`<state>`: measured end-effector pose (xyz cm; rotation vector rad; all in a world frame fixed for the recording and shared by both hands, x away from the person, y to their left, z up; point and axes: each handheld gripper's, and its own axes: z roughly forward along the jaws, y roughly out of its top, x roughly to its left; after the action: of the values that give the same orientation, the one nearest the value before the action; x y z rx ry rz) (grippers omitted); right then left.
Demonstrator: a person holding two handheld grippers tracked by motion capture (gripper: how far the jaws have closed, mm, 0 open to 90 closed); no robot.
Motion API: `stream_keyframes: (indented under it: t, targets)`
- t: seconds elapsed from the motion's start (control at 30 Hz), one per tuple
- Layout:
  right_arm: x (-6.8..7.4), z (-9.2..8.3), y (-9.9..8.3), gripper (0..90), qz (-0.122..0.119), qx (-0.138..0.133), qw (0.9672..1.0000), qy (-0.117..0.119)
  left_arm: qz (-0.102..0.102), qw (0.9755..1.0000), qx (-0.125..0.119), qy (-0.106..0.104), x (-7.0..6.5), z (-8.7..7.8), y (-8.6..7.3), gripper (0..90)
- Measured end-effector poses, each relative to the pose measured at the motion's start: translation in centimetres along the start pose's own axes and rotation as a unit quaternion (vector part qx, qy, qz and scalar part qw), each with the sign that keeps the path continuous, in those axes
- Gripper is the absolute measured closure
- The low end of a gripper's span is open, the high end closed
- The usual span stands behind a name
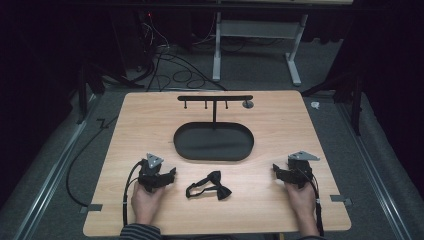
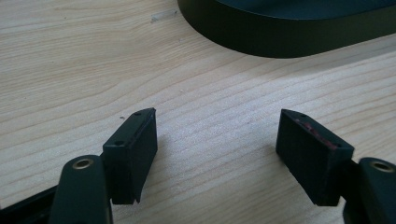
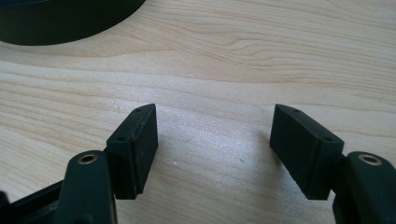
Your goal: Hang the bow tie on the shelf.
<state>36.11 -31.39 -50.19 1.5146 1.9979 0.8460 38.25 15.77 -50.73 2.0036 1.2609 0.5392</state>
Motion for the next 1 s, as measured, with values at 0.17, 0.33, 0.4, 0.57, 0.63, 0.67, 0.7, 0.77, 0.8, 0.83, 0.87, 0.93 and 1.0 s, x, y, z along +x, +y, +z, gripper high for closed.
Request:
stream_keyframes:
  t: [0.17, 0.33, 0.4, 0.57, 0.63, 0.67, 0.7, 0.77, 0.8, 0.83, 0.87, 0.93, 1.0]
  targets:
    - [0.1, -0.1, -0.1, 33.2, -0.003, 0.001, 1.0, 0.004, 0.001, 1.0, -0.001, 0.001, 0.0, 0.0, 0.0, 29.8]
    - [0.2, -0.1, -0.1, 33.2, -0.01, 0.0, 0.9999, 0.009, 0.001, 1.0, 0.001, 0.002, 0.0, 0.0, 0.0, 29.5]
    - [0.2, -0.1, -0.1, 33.1, -0.01, 0.0, 0.9999, 0.009, -0.006, 1.0, 0.0, 0.005, 0.1, 0.0, 0.0, 27.8]
    - [0.3, -0.1, -0.1, 33.1, -0.01, 0.001, 0.9999, 0.01, -0.004, 1.0, 0.001, 0.005, 0.2, 0.0, 0.0, 27.8]
    - [0.2, -0.1, -0.1, 33.1, -0.011, 0.001, 0.9999, 0.01, -0.002, 1.0, 0.0, 0.001, 0.3, 0.0, 0.0, 27.8]
    - [0.2, -0.1, -0.1, 33.1, -0.012, 0.0, 0.9999, 0.011, -0.002, 1.0, 0.0, -0.001, 0.3, 0.0, 0.0, 27.8]
    - [0.2, -0.1, -0.1, 33.1, -0.012, 0.0, 0.9999, 0.011, -0.002, 1.0, 0.0, -0.001, 0.3, 0.0, 0.0, 27.7]
    - [0.2, -0.1, -0.1, 33.1, -0.012, 0.001, 0.9999, 0.011, -0.001, 1.0, 0.003, 0.0, 0.3, -0.1, 0.0, 27.6]
    - [0.2, -0.1, -0.1, 33.1, -0.012, 0.001, 0.9999, 0.011, -0.004, 1.0, 0.009, 0.002, 0.3, -0.3, 0.0, 28.6]
    - [0.2, -0.1, 0.0, 33.1, -0.012, 0.001, 0.9999, 0.011, -0.002, 0.9999, 0.01, 0.001, 0.2, -0.4, 0.0, 30.2]
    - [0.2, -0.1, 0.0, 33.1, -0.012, 0.001, 0.9999, 0.011, -0.002, 0.9999, 0.01, 0.001, 0.2, -0.4, 0.0, 31.1]
    - [0.2, -0.1, 0.0, 33.1, -0.012, 0.001, 0.9999, 0.011, 0.005, 1.0, -0.001, -0.004, -0.3, -1.0, 0.1, 32.7]
    - [0.2, -0.1, 0.0, 33.2, -0.012, 0.001, 0.9999, 0.011, 0.008, 0.9996, -0.022, -0.013, -0.7, -1.9, 0.2, 35.9]
